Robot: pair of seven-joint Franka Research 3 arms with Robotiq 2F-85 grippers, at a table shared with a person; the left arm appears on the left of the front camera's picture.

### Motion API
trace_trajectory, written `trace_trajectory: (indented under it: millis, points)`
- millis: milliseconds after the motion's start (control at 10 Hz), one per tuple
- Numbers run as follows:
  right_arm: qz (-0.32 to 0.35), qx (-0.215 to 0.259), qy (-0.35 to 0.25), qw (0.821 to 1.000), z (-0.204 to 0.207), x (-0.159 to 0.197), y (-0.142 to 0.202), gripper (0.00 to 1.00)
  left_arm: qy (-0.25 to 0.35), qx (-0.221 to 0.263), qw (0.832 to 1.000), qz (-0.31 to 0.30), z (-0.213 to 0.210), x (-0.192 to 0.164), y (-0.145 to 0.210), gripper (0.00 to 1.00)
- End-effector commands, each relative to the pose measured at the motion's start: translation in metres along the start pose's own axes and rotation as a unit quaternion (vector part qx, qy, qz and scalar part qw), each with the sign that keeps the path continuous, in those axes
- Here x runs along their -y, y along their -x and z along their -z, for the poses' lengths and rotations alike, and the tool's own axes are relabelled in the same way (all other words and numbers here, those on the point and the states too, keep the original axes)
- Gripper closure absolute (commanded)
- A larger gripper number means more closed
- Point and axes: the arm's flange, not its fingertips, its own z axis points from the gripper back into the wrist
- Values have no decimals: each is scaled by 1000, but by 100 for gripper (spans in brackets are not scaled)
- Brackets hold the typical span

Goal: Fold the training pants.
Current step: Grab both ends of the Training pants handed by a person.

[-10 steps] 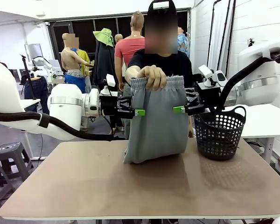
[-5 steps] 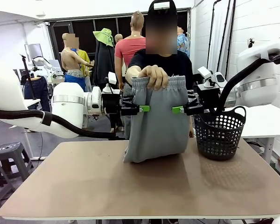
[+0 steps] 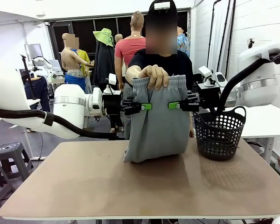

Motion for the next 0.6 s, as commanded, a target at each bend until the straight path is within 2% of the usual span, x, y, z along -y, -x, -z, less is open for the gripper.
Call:
trace_trajectory:
  millis: [0, 400, 500]
  points:
    - [22, 15, 7, 1000, 6, 8, -1, 100, -6, 23, 1000, -12, -6, -1, -9, 100]
    - [22, -9, 2, 1000, 9, 9, 1, 100, -2, 6, 1000, -5, -5, -4, -9, 100]
    - [29, -58, -29, 997, 16, 15, 5, 100, 52, -27, 998, -4, -4, -4, -10, 100]
